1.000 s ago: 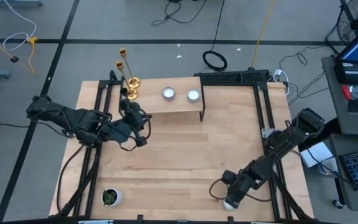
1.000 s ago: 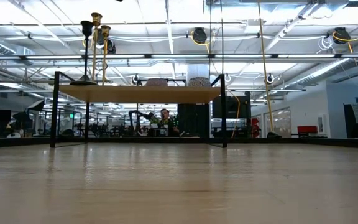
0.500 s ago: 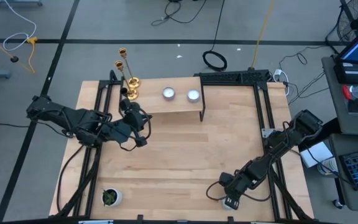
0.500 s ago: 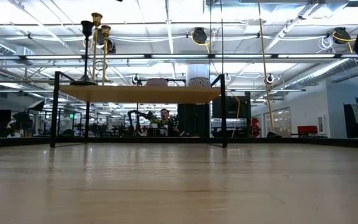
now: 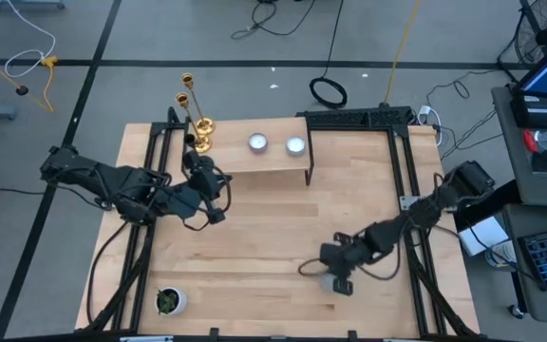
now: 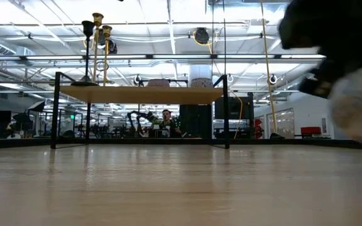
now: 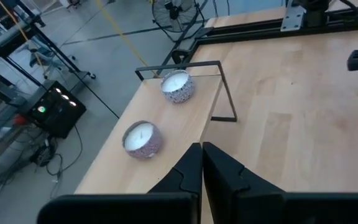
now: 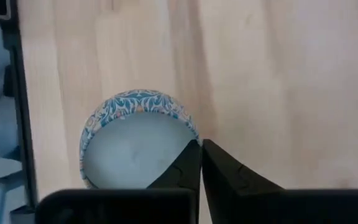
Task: Pick & Place candle stick holders
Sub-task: Put the blue white candle bottle on the shelf
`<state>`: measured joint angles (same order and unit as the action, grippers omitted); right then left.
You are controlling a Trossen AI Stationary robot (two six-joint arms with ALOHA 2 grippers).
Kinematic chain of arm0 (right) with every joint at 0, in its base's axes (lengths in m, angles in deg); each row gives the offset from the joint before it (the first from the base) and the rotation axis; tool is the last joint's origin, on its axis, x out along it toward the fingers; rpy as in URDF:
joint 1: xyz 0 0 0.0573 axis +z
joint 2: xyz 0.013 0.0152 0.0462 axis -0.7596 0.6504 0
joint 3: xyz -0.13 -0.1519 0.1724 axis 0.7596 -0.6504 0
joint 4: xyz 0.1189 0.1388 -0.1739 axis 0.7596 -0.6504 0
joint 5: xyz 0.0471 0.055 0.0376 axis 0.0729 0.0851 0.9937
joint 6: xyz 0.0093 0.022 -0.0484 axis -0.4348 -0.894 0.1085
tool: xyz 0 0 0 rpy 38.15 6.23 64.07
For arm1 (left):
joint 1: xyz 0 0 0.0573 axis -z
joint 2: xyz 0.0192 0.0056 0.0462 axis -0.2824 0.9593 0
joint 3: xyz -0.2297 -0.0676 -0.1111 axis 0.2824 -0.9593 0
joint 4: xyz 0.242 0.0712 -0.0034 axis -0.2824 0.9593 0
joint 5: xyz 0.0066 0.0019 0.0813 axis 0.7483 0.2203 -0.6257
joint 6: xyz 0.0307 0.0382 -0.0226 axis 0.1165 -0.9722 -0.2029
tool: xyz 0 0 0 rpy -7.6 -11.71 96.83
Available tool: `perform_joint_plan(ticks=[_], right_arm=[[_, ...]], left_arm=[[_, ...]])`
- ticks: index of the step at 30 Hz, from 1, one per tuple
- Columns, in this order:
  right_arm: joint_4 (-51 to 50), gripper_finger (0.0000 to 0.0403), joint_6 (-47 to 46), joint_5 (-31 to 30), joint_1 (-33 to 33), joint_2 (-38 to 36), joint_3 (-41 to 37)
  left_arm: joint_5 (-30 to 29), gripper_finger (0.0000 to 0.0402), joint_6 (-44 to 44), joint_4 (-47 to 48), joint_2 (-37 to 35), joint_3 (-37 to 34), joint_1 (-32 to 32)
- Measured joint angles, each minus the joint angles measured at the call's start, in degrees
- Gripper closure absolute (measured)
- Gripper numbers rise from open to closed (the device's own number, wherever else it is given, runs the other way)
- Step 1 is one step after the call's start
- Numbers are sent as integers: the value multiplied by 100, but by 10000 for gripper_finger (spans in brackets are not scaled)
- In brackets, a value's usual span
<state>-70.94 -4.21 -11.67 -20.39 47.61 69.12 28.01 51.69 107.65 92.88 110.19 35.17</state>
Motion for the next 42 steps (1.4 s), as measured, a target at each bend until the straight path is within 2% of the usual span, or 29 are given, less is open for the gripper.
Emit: perform_joint_plan(ticks=[3, 6, 10, 15, 20, 24, 27, 34, 38, 42], right_arm=[[-14, 401, 980, -140, -439, -150, 210], [-167, 401, 2085, -642, -847, -199, 597], [-360, 402, 3518, -1359, -1362, -188, 1168], [-122, 402, 5025, -2213, -1991, -188, 1799], [427, 402, 6365, -2250, -2538, 4, 2381], [866, 402, 7377, -2247, -2888, 439, 2809], [843, 403, 7597, -2408, -3172, 789, 3279], [635, 403, 7731, -1904, -3653, 1639, 4400], [791, 403, 7902, -1908, -3807, 2055, 4831], [1360, 403, 7949, -1909, -3921, 2434, 4895]], left_arm=[[-319, 383, -32, 103, -36, 2, 16], [-604, 383, 27, 463, -25, 2, 15], [-721, 383, 325, 755, -34, 2, 53], [-717, 383, 496, 916, -184, 0, 408], [-715, 383, 822, 1147, -377, 0, 970], [-940, 383, 1761, 1760, -511, -10, 1451], [-1451, 383, 2281, 1936, -677, -94, 1824], [-2194, 383, 3110, 1967, -1311, -922, 2378], [-2286, 383, 3633, 1923, -1666, -1384, 2384], [-2304, 383, 3725, 1788, -1845, -1556, 2386]])
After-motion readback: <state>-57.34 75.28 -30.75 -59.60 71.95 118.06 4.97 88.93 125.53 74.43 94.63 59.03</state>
